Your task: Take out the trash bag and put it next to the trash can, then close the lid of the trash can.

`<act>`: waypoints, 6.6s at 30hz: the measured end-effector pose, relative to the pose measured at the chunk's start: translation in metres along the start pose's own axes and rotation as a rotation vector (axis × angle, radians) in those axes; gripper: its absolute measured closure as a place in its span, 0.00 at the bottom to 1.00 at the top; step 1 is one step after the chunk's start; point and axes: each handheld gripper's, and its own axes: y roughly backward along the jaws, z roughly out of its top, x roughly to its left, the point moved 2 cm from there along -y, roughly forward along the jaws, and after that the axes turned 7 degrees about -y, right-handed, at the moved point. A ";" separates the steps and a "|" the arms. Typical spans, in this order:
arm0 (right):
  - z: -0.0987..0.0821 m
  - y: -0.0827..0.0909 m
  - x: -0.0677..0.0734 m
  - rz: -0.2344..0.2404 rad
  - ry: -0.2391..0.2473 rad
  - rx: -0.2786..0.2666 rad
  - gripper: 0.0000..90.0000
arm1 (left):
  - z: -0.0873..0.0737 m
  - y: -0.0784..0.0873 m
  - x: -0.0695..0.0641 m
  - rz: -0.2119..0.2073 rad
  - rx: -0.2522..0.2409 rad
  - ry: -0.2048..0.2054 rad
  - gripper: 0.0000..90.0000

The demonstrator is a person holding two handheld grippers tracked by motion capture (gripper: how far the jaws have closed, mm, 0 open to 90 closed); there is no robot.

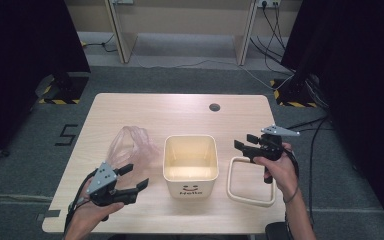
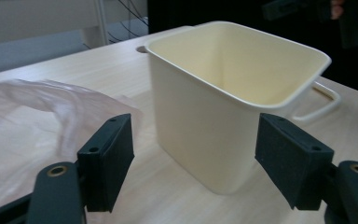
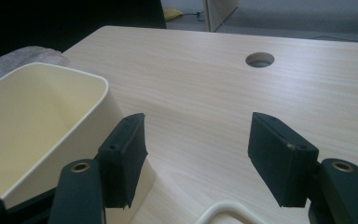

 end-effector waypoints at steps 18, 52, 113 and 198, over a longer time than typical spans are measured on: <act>-0.019 0.003 -0.016 -0.036 -0.042 0.027 0.41 | -0.052 -0.032 -0.017 -0.084 0.090 0.024 0.21; -0.065 0.009 -0.063 -0.222 -0.098 0.107 0.40 | -0.101 -0.051 -0.005 0.008 0.337 -0.012 0.21; -0.099 0.004 -0.087 -0.403 0.003 0.208 0.85 | -0.102 -0.053 -0.004 0.020 0.343 -0.011 0.17; 0.029 0.014 0.022 -0.091 0.138 -0.154 0.90 | 0.006 -0.039 -0.047 -0.002 0.103 -0.055 0.18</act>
